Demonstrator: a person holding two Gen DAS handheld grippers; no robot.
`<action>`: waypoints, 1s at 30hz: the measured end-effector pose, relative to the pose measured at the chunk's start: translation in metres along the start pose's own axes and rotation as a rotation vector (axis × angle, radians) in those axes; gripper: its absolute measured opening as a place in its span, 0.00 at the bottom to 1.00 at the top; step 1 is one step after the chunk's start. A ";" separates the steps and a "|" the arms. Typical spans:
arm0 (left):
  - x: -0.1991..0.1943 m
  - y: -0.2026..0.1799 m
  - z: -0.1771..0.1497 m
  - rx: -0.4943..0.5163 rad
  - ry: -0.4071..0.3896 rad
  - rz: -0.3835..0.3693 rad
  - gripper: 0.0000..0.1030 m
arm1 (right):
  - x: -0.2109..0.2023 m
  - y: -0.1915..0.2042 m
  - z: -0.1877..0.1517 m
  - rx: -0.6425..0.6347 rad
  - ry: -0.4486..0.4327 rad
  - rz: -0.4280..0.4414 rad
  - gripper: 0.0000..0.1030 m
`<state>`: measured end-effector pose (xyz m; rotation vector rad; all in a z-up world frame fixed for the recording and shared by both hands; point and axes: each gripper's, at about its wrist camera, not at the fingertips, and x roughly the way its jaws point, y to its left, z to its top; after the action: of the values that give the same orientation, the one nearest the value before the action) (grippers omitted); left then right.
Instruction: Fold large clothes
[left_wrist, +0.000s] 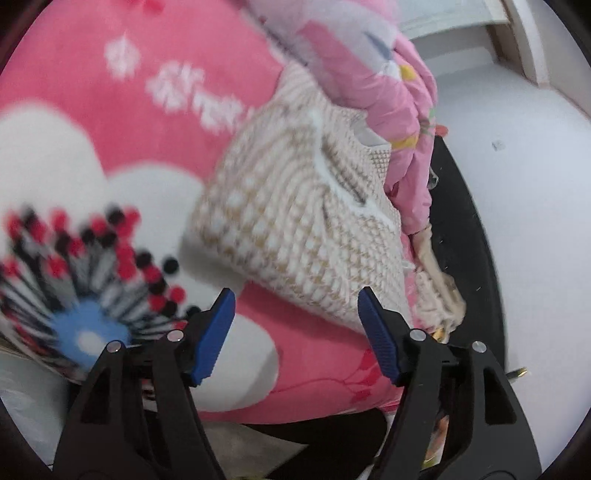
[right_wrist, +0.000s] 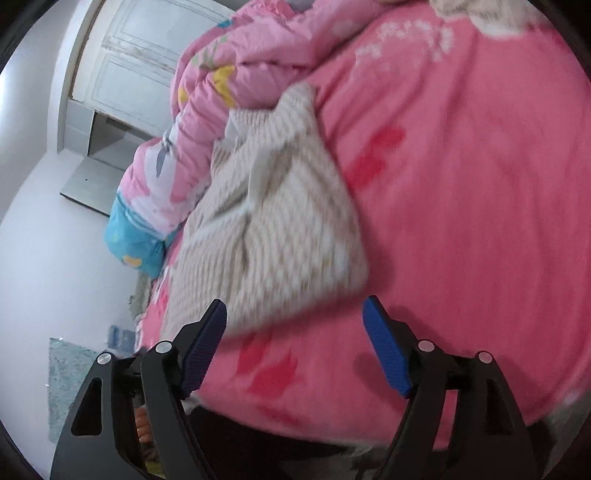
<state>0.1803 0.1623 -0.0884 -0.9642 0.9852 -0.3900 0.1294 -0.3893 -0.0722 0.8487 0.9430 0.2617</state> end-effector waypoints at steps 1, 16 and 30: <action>0.005 0.007 0.001 -0.030 -0.001 -0.013 0.64 | 0.005 0.000 -0.005 0.003 0.014 0.006 0.73; 0.030 -0.010 0.017 -0.022 -0.273 0.267 0.41 | 0.047 -0.008 0.030 0.072 -0.265 -0.114 0.41; -0.020 -0.145 -0.035 0.570 -0.471 0.477 0.09 | -0.031 0.080 0.037 -0.287 -0.361 -0.161 0.15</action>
<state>0.1588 0.0789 0.0357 -0.2608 0.5885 -0.0232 0.1529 -0.3731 0.0170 0.5287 0.6123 0.0954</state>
